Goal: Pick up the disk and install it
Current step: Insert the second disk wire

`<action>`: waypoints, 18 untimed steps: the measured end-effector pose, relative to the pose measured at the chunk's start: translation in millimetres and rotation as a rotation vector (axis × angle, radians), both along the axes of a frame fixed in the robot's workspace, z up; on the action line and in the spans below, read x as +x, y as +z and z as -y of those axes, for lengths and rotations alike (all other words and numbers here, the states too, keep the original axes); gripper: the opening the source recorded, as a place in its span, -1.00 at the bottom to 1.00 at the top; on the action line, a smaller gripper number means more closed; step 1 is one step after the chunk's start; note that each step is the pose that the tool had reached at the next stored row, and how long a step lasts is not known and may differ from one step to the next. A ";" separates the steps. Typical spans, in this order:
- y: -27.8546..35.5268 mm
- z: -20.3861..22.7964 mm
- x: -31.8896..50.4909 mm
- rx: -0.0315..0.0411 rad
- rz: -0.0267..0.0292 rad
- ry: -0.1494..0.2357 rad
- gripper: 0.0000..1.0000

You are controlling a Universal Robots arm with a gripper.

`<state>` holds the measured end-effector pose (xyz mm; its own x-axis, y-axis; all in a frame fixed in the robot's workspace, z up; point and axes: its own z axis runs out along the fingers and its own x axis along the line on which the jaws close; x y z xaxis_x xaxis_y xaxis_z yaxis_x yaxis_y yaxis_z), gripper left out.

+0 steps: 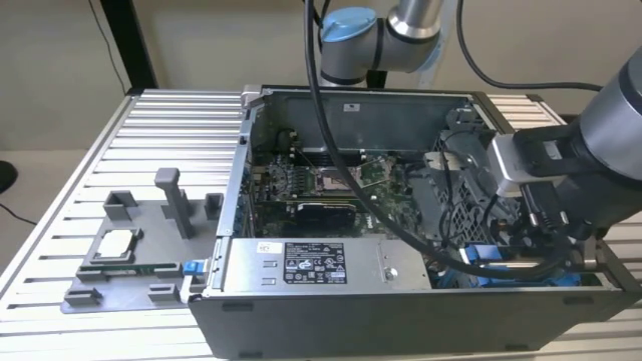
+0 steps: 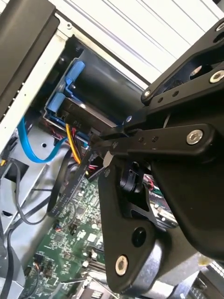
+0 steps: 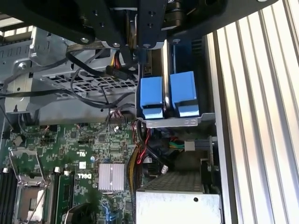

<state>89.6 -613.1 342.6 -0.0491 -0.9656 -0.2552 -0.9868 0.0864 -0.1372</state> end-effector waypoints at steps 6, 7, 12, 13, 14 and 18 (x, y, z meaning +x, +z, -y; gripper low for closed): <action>-2.8 0.2 -3.4 -0.0013 0.0091 0.000 -1.00; -2.8 0.2 -3.9 -0.0014 0.0090 0.000 -1.00; -3.0 0.5 -6.6 -0.0016 0.0169 0.000 -1.00; -3.0 0.6 -6.9 -0.0017 0.0203 0.000 -1.00; -3.1 0.7 -7.2 -0.0021 0.0228 0.000 -1.00; -3.9 1.0 -7.5 -0.0055 0.0246 -0.001 -1.00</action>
